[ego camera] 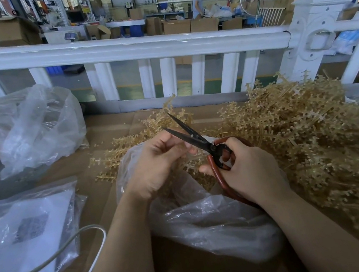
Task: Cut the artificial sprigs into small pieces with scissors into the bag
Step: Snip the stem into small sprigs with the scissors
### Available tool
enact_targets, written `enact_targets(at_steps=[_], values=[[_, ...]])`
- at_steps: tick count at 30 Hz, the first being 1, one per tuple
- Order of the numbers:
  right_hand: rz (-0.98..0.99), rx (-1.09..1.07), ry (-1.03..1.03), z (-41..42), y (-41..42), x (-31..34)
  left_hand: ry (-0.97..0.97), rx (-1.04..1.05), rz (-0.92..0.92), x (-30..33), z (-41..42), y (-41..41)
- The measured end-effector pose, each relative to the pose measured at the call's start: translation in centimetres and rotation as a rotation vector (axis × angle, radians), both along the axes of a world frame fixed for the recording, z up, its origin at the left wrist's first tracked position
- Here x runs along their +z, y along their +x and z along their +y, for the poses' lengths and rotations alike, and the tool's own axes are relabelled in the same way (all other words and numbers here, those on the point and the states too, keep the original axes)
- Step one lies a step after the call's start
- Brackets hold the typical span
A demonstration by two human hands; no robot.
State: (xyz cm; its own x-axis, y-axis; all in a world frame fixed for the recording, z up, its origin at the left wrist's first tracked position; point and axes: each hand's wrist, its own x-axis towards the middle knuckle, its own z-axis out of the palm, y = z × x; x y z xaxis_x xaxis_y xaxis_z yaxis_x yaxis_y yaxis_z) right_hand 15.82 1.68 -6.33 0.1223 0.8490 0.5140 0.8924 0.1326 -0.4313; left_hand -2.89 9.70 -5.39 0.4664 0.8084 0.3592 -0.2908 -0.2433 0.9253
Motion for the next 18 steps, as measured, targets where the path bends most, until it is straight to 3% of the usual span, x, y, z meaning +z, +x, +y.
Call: enact_targets(at_steps=[13,16,18], values=[[-0.031,-0.01,-0.034,0.0,0.0,0.1,0.001,0.007,-0.016,0.4,-0.3,-0.2],[0.068,-0.007,-0.119,-0.4,-0.3,0.8,-0.053,0.064,-0.029,0.4,0.0,-0.2],[0.256,0.047,-0.154,-0.4,-0.6,1.2,-0.076,0.071,-0.034,0.5,0.1,-0.2]])
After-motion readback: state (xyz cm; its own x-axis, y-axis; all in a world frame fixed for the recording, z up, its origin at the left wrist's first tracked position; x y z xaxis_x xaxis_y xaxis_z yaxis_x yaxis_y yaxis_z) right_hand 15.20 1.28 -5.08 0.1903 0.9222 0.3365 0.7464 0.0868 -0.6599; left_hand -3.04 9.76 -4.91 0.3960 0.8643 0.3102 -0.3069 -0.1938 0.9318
